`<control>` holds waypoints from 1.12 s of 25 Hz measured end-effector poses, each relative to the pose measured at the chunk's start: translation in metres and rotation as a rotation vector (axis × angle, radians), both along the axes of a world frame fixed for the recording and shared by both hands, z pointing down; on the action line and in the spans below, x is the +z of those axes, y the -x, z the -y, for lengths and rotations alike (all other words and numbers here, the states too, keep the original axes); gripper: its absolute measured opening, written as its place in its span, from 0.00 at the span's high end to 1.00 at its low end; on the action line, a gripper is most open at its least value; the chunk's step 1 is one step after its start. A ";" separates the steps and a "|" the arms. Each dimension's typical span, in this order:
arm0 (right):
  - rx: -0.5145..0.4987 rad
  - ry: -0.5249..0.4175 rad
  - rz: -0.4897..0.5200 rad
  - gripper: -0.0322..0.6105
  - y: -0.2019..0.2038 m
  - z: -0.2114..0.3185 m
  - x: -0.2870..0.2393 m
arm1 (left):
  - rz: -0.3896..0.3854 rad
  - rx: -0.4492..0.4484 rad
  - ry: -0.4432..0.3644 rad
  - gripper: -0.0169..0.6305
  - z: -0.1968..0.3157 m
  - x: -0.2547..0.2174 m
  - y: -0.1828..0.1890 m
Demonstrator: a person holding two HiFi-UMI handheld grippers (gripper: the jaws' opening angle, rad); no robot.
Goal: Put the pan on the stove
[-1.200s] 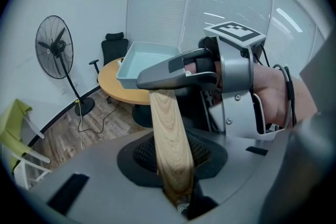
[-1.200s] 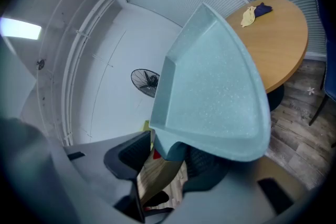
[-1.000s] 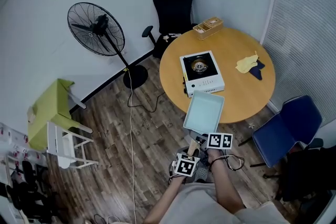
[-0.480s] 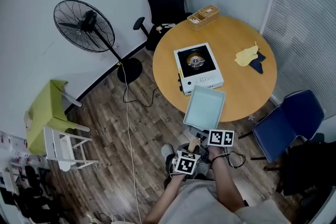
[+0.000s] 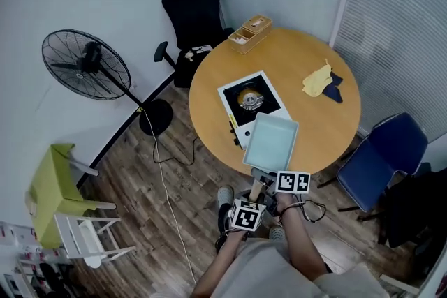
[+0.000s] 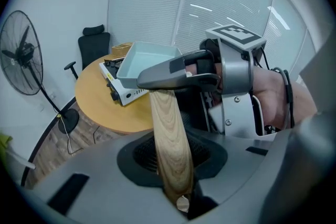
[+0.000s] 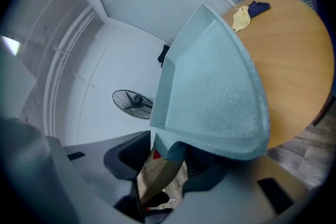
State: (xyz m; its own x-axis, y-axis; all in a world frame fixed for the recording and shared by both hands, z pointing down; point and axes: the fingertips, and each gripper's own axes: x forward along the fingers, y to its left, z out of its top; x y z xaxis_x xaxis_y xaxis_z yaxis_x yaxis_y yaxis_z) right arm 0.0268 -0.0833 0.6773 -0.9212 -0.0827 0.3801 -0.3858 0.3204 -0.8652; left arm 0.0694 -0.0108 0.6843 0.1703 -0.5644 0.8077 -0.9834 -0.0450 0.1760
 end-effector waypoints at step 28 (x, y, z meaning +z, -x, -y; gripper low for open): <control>0.398 0.032 -0.010 0.64 0.203 0.120 -0.003 | -0.032 0.375 0.036 0.81 0.107 -0.006 0.234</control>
